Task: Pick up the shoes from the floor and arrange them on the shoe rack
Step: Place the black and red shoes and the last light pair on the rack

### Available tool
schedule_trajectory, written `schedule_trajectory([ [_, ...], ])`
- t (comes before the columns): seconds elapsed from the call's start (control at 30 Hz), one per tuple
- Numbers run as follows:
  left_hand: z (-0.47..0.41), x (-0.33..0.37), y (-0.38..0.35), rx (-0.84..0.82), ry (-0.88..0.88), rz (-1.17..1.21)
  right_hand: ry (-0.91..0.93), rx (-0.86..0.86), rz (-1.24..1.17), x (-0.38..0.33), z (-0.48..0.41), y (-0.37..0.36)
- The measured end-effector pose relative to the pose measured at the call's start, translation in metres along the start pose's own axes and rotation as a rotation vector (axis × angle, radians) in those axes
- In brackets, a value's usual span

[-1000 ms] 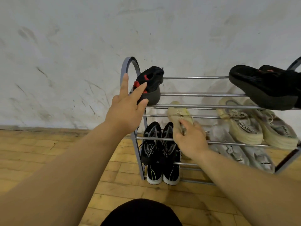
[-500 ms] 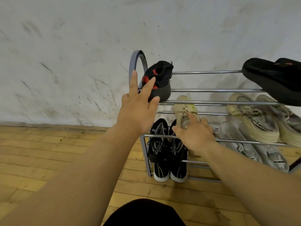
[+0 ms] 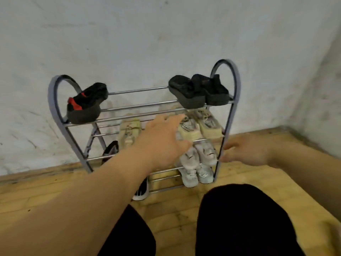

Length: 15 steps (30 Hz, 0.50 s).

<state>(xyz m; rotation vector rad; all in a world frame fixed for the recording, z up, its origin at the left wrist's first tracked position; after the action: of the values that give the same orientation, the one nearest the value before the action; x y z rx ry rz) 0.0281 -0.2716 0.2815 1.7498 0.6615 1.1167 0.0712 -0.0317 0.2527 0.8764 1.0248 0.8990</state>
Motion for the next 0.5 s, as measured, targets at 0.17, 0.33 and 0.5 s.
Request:
schedule_trajectory([
  [0.17, -0.008, 0.132, -0.083, -0.287, -0.293, 0.027, -0.313, -0.012, -0.132, 0.168, 0.045, -0.014],
  [0.33, -0.001, 0.224, -0.164, -0.558, -0.497, -0.106, -0.581, -0.037, -0.236, 0.296, 0.09, -0.07],
  [0.5, 0.023, 0.287, -0.217, -0.737, -0.602, -0.191, -0.7, -0.192, -0.188, 0.386, 0.137, -0.156],
])
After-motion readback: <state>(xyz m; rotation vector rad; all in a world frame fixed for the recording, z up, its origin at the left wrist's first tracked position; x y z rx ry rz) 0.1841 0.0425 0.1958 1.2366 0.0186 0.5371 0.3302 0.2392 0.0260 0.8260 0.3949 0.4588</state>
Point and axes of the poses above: each hand's wrist, its own z-axis away from the middle knuckle, its own y-axis out of the back of the hand, x = y × z, the point moved 3 cm from there along -z, towards the middle knuckle, and after that the axes turned 7 degrees about x, right-handed, at the moved point
